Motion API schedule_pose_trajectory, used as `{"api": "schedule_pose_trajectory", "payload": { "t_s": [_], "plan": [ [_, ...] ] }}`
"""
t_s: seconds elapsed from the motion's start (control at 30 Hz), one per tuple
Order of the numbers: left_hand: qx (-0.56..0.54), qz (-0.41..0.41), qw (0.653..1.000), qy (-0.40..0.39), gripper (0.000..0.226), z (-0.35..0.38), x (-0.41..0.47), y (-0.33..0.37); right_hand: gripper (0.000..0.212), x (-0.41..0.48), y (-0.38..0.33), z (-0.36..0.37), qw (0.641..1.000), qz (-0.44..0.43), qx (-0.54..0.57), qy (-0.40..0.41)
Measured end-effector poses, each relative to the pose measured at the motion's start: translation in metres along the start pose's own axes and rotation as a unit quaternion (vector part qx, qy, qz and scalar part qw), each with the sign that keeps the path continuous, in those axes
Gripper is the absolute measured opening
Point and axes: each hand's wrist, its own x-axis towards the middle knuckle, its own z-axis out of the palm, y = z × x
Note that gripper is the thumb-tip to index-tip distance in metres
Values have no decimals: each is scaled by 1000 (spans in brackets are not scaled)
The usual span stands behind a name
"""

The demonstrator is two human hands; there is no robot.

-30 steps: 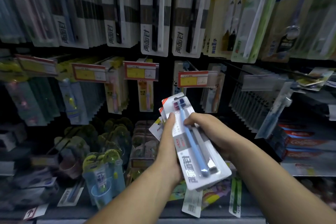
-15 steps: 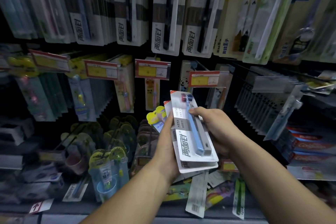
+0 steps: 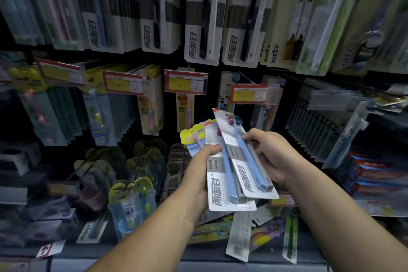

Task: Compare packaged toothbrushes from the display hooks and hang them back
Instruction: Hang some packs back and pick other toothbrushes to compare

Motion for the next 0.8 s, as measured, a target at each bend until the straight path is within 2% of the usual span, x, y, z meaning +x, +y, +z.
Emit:
{"api": "schedule_pose_trajectory", "payload": {
  "t_s": [0.13,0.2,0.33,0.43,0.6,0.8],
  "plan": [
    [-2,14,1000,21,22,-5,1,5,28,5,-1,-9,999,11,32,29],
    [2,21,999,39,16,-10,0,7,25,5,-2,-13,999,-1,27,44],
    [6,23,998,57,14,-21,-10,14,18,6,-3,-12,996,-55,-21,66],
    [14,28,997,72,16,-29,-26,23,15,0,-1,-1,994,-65,-42,74],
    [13,31,997,76,16,-44,-68,32,13,-28,5,29,990,-66,-117,51],
    [12,91,991,94,18,-62,-137,43,15,-81,0,56,979,-79,-188,8]
  ]
}}
